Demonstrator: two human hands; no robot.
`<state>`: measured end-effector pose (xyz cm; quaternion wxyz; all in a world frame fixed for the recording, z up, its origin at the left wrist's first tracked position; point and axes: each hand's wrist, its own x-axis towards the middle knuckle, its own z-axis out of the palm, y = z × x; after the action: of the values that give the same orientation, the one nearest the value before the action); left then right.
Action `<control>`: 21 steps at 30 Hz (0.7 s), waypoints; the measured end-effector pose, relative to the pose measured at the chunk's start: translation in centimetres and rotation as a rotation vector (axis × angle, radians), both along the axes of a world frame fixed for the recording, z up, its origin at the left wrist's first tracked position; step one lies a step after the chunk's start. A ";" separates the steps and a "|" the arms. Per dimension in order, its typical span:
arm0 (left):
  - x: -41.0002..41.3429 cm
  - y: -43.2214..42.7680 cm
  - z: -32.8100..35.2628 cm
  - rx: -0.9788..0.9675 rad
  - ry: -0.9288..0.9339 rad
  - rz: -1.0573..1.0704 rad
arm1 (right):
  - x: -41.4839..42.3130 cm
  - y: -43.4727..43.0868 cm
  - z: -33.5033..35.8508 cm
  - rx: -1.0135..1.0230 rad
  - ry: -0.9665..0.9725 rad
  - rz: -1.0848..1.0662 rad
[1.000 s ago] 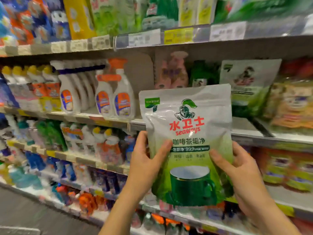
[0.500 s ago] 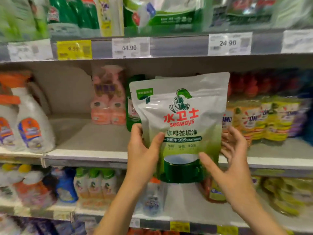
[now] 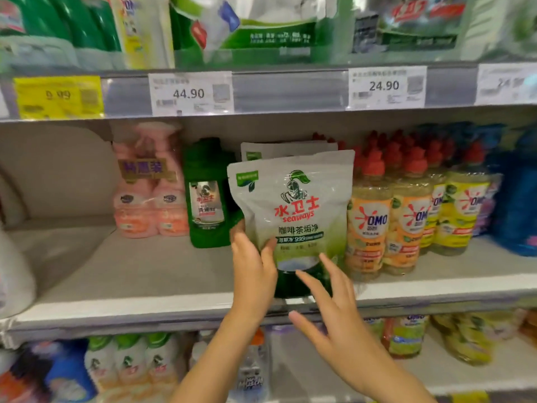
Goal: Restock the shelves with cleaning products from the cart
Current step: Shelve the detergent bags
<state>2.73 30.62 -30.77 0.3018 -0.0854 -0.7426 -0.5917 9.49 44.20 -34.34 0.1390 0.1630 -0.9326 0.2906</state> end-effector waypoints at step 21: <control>-1.4 0.3 -0.6 -0.600 -0.137 -0.119 | -6.1 -0.5 0.9 0.214 0.020 -0.155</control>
<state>1.29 30.95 -31.42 0.1770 -0.1740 -0.8965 -0.3671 3.38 43.71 -33.45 0.1522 0.1073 -0.9666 0.1763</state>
